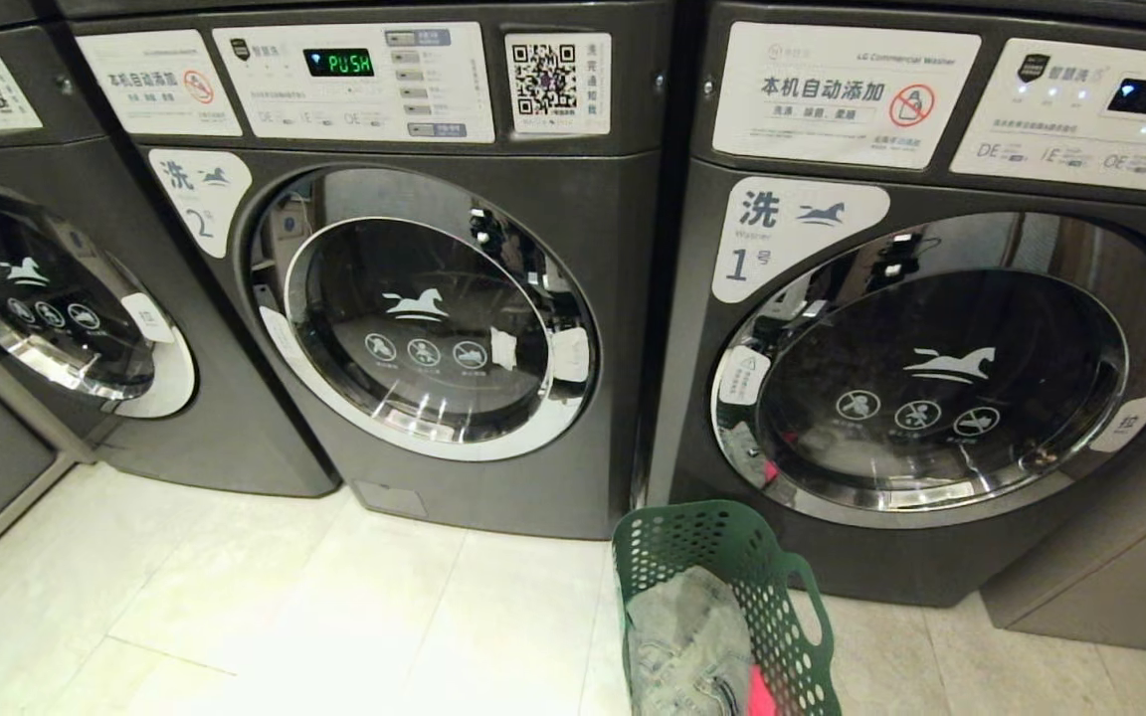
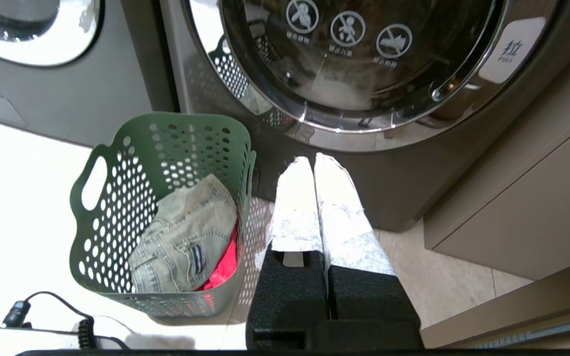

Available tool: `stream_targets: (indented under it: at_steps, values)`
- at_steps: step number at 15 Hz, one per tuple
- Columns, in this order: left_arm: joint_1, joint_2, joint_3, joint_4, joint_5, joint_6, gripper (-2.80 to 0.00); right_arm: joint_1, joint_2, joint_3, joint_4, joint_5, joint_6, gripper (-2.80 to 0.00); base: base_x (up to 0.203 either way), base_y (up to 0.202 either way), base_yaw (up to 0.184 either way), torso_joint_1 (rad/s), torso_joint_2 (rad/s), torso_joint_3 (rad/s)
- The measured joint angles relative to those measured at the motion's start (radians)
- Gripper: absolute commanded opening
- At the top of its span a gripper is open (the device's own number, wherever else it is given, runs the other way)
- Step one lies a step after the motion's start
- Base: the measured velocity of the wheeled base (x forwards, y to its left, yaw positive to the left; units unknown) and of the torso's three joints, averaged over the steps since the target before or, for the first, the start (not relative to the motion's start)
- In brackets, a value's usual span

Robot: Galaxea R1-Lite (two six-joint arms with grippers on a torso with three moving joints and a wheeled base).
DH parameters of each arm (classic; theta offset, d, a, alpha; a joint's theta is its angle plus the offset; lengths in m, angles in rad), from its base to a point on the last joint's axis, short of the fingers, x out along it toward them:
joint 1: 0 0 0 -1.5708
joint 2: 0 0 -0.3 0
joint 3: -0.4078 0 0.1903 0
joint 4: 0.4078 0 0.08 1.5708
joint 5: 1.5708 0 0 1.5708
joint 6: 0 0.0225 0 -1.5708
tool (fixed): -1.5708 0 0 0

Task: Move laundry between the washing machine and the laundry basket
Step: Open the lid of the washing machine

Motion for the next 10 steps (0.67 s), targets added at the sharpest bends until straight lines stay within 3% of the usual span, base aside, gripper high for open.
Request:
stream_targets:
  at_steps: [5, 10]
  values:
    - [0.0, 0.0, 0.001, 0.0, 0.0, 0.0, -2.8, 0.0, 0.0, 0.0, 0.0, 0.0, 0.0, -2.8, 0.0, 0.0, 0.0, 0.003, 0.0, -0.201]
    - [0.0, 0.0, 0.001, 0.0, 0.0, -0.001, -2.8, 0.0, 0.0, 0.0, 0.0, 0.0, 0.0, -2.8, 0.0, 0.0, 0.0, 0.004, 0.0, -0.056]
